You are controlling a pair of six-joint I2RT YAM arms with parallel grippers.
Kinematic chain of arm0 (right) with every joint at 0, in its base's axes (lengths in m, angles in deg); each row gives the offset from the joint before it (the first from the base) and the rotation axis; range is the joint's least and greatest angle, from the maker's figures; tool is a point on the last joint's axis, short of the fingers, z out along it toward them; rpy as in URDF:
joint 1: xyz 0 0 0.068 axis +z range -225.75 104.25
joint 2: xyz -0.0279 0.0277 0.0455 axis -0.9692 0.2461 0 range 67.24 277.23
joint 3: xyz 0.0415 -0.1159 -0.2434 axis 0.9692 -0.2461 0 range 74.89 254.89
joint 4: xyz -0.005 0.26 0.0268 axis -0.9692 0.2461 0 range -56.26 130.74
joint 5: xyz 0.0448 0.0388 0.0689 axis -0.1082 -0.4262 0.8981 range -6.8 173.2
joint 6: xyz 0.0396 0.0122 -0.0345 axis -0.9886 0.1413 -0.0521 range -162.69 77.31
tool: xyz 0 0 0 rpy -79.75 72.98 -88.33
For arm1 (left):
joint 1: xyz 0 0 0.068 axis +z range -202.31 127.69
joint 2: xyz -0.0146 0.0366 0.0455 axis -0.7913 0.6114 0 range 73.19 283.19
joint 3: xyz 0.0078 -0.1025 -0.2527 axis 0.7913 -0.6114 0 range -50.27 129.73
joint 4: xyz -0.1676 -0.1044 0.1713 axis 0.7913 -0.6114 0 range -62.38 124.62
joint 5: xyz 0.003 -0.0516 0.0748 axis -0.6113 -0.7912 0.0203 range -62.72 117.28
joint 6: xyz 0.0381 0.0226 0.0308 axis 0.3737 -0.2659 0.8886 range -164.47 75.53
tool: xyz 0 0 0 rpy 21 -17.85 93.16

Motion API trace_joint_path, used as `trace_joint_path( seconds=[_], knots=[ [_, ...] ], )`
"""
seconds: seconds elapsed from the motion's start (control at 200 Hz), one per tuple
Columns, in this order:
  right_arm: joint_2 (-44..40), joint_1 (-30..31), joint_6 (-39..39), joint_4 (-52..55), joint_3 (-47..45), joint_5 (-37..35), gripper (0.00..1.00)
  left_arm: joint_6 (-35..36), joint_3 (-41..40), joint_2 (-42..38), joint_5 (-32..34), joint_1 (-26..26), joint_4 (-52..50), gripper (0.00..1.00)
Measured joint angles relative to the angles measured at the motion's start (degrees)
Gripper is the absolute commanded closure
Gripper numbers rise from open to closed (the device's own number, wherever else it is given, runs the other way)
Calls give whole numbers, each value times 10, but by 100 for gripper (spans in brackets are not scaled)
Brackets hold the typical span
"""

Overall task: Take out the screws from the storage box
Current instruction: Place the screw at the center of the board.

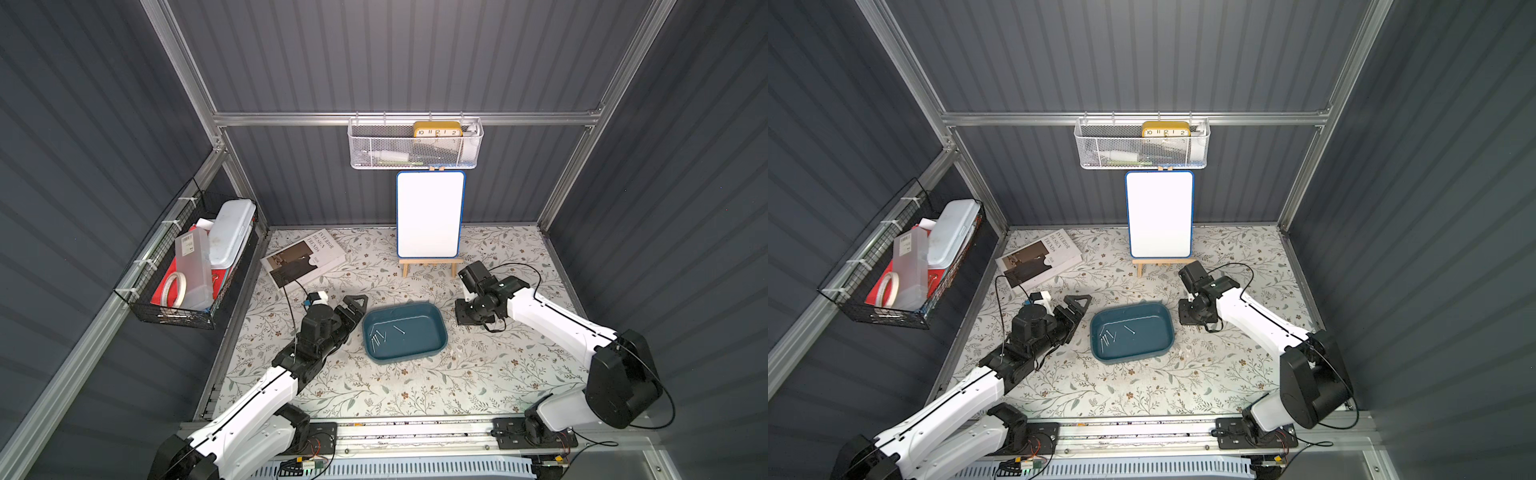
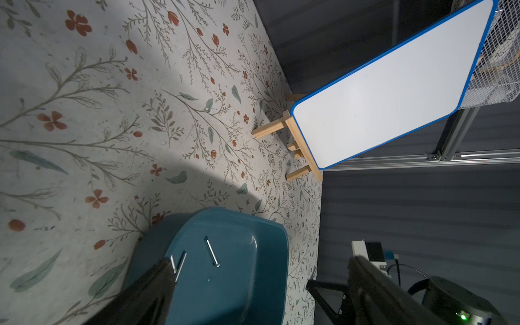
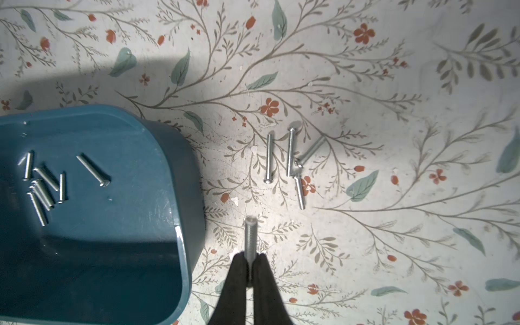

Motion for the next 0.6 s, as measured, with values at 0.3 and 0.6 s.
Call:
trace_joint_path(
  seconds=[0.3, 0.6],
  knots=[
    [64, 6, 0, 2, -40, 2, 94, 0, 0, -4, -2, 0, 2, 1],
    [102, 20, -5, -2, -48, -13, 91, 0, 0, -6, -3, 0, 3, 1]
  ],
)
